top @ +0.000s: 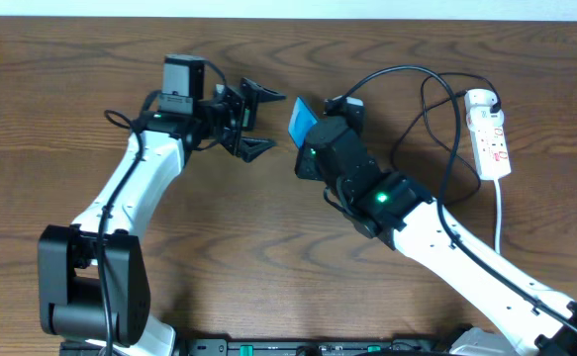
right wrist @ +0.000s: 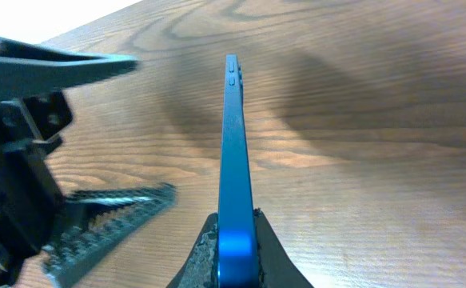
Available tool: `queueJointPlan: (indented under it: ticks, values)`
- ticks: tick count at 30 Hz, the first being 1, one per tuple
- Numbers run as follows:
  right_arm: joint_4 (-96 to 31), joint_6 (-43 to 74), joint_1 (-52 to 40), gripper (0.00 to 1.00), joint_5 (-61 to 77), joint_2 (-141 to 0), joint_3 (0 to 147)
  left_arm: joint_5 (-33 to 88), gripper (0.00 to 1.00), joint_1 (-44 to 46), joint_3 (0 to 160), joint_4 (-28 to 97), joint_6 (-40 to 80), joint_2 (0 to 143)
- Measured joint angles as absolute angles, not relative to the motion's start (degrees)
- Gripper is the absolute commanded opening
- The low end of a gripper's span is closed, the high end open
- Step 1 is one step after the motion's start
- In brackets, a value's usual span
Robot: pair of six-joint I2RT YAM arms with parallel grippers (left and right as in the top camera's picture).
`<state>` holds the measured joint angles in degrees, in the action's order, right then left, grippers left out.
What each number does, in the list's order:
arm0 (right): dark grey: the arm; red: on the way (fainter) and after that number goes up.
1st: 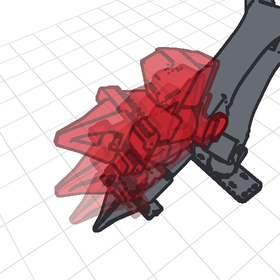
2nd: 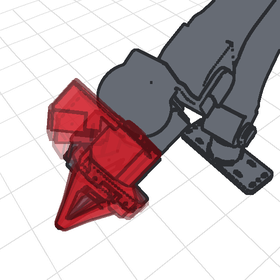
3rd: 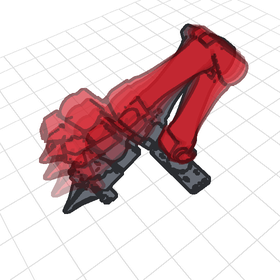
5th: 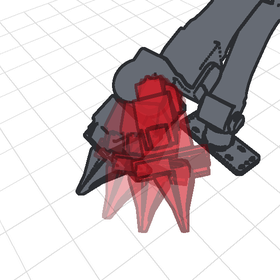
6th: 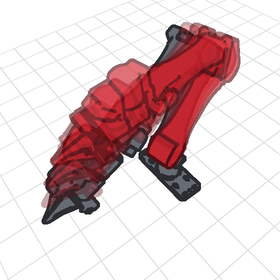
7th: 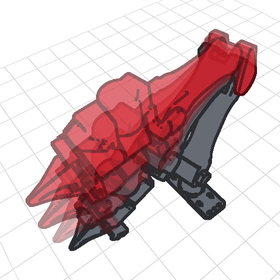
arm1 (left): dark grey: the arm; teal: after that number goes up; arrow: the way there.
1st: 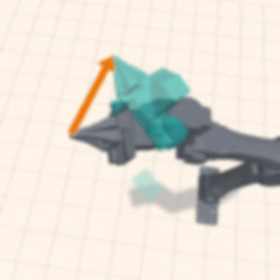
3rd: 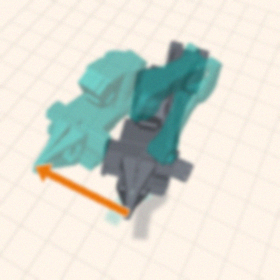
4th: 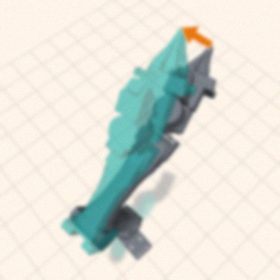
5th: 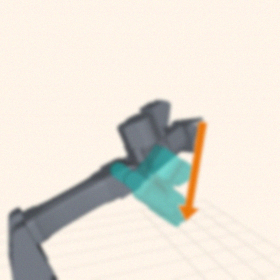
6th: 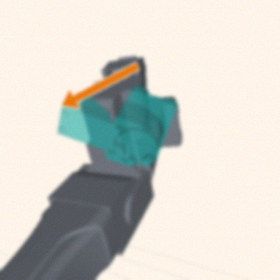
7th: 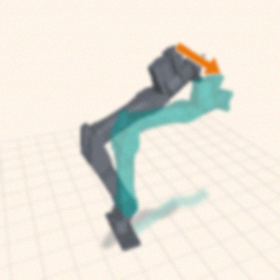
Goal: Plug charger to phone and switch on socket
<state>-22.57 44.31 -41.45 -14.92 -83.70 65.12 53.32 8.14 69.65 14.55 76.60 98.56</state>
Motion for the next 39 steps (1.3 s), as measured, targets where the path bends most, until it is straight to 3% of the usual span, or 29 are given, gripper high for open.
queueJointPlan:
  ticks: [2,3,7,11,14,15,19,24,30,39]
  values:
    - [-25.0,45.7,-40.5,0.01,-14.3,-82.7,65.1,55.0,0.91,6.5,69.6,14.5,74.4,98.6]
    - [-26.8,47.2,-39.3,0.01,-13.2,-81.7,65.1,56.8,0.98,5.2,69.6,14.5,71.9,98.6]
    - [-29.8,49.3,-31.6,0.01,-2.7,-78.4,65.1,63.5,0.98,0.3,69.6,14.8,63.2,98.6]
    - [-27.5,49.9,-22.0,0.01,10.0,-75.9,63.9,67.5,0.98,-3.9,69.7,25.4,52.1,98.5]
    - [-8.3,50.9,-16.5,0.01,24.1,-75.4,54.3,67.4,0.98,-5.2,69.7,36.4,43.0,98.2]
    - [6.4,54.3,-15.3,0.01,28.9,-75.6,47.4,67.2,0.98,-5.5,69.7,40.5,39.8,98.1]
    - [35.7,67.4,-14.2,0.01,33.6,-75.7,28.4,66.7,0.98,-5.4,69.7,46.8,32.9,98.1]
    - [41.7,81.9,-14.3,0.01,32.1,-75.7,23.1,66.6,0.99,-2.9,69.7,45.5,32.4,98.0]
    - [42.2,94.7,-19.2,0.01,24.7,-75.7,23.1,62.3,0.99,4.5,69.7,33.7,43.1,98.0]
    - [42.2,106.4,-26.5,0.01,15.9,-75.7,23.1,56.8,0.84,11.0,69.7,22.2,57.3,97.9]
